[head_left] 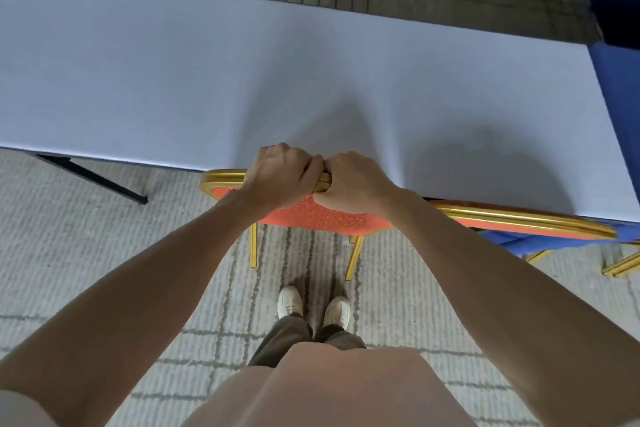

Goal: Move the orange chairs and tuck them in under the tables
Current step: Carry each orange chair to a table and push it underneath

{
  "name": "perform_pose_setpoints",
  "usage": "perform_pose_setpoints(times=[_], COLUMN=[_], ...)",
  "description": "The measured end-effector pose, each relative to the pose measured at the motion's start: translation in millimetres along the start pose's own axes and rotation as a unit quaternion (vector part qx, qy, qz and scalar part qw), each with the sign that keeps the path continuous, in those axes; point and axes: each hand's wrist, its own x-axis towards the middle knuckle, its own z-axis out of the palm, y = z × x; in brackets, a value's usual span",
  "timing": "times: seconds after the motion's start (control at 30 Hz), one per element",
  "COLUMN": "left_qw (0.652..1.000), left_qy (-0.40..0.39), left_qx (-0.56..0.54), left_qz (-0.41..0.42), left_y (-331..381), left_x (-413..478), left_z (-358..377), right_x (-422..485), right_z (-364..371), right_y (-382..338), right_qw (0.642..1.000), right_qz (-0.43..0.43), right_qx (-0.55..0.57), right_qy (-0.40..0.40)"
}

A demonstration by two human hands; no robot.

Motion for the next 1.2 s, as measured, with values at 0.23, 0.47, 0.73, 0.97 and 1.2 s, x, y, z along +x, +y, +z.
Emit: perform_pose_setpoints(times=[0.23,0.47,0.73,0.97,1.2], left_qw=[0.995,0.998,0.998,0.993,0.993], left_qy=[-0.019,-0.037,-0.049,-0.058,-0.079], left_qx=[0.054,0.034,0.03,0.07,0.063], left_qz=[0.079,0.049,0.04,0.08,0.067], left_y=[-8.7,-14.5,-33.5,-39.2,-44.7], left_x=[8.8,16.6,15.7,2.1,-6.8], left_z=[-5.8,-7.0,4.3,23.1,44.2], right_x=[2.1,5.2,17.7,23.7,28.1], right_z=[6.3,4.0,21.7,34.4,56.1], right_y=[-7.3,-16.2,-23.0,-21.7,-15.1], right_qw=[0.996,0.992,0.991,0.993,0.996], right_qz=[0.042,0.075,0.095,0.094,0.081], right_qx=[0.004,0.035,0.03,-0.029,-0.025], right_qy=[0.072,0.097,0.094,0.062,0.027])
